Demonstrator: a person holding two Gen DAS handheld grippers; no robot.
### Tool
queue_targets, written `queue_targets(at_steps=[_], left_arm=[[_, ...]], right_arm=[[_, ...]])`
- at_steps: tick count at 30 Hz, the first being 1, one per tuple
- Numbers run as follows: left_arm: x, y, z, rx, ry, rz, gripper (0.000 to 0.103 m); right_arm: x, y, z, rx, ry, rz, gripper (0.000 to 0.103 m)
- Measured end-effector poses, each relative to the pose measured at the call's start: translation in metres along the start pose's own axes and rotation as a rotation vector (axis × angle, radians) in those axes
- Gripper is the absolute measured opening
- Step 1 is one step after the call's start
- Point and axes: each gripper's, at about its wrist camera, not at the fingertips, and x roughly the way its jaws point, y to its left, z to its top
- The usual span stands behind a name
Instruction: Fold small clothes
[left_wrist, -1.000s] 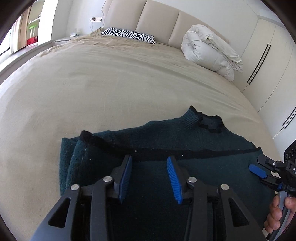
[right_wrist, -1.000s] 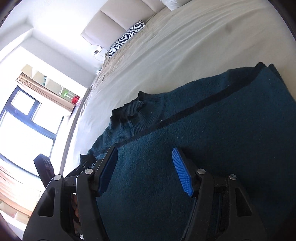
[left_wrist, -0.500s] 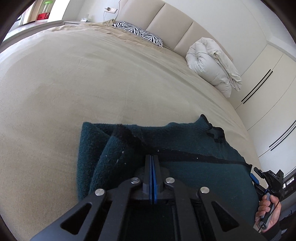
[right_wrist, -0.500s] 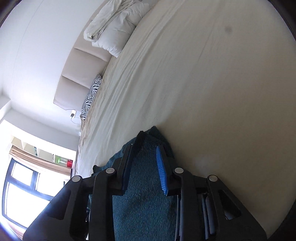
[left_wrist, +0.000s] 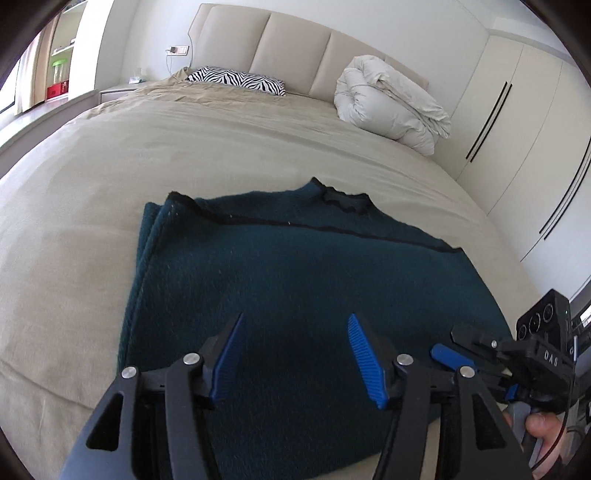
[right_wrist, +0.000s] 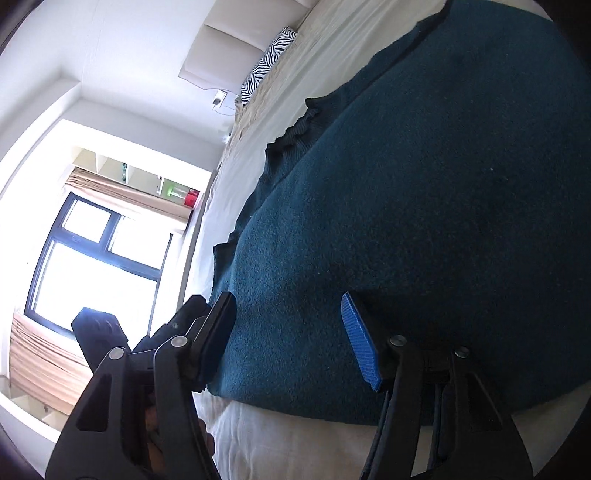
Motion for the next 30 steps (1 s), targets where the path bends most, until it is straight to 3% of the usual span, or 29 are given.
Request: queue_targets(at_steps=[1, 3, 6, 9, 11, 15, 18, 21, 25, 30], left_arm=[[0.004, -0.005, -0.010, 0.022, 0.035, 0.009, 0.061], [0.014, -0.004, -0.028, 0.027, 0.077, 0.041, 0.060], [0.018, -0.004, -0.033, 0.053, 0.078, 0.054, 0.060], [0.023, -0.012, -0.035, 0.086, 0.081, 0.084, 0.062], [0.023, -0.011, -0.037, 0.090, 0.073, 0.085, 0.063], [0.022, -0.012, -0.038, 0.095, 0.070, 0.090, 0.063], [0.022, -0.010, -0.038, 0.089, 0.071, 0.078, 0.063], [0.022, -0.008, -0.038, 0.085, 0.069, 0.071, 0.063], [0.020, -0.006, -0.040, 0.079, 0.066, 0.059, 0.063], [0.019, -0.003, -0.040, 0.074, 0.062, 0.049, 0.063]], right_arm=[[-0.007, -0.008, 0.002, 0.027, -0.010, -0.001, 0.041], [-0.035, -0.024, 0.000, 0.063, -0.088, -0.033, 0.039], [-0.083, -0.060, 0.011, 0.184, -0.236, -0.118, 0.032], [-0.118, -0.069, 0.009, 0.268, -0.334, -0.153, 0.036], [-0.117, -0.054, 0.002, 0.259, -0.321, -0.107, 0.045], [-0.071, -0.004, -0.012, 0.142, -0.161, -0.015, 0.045], [-0.020, 0.020, -0.020, 0.095, -0.051, 0.002, 0.045], [0.013, 0.014, -0.025, 0.109, 0.027, -0.042, 0.045], [0.014, -0.008, -0.019, 0.142, 0.023, 0.004, 0.044], [-0.030, -0.038, 0.001, 0.209, -0.115, -0.032, 0.044]])
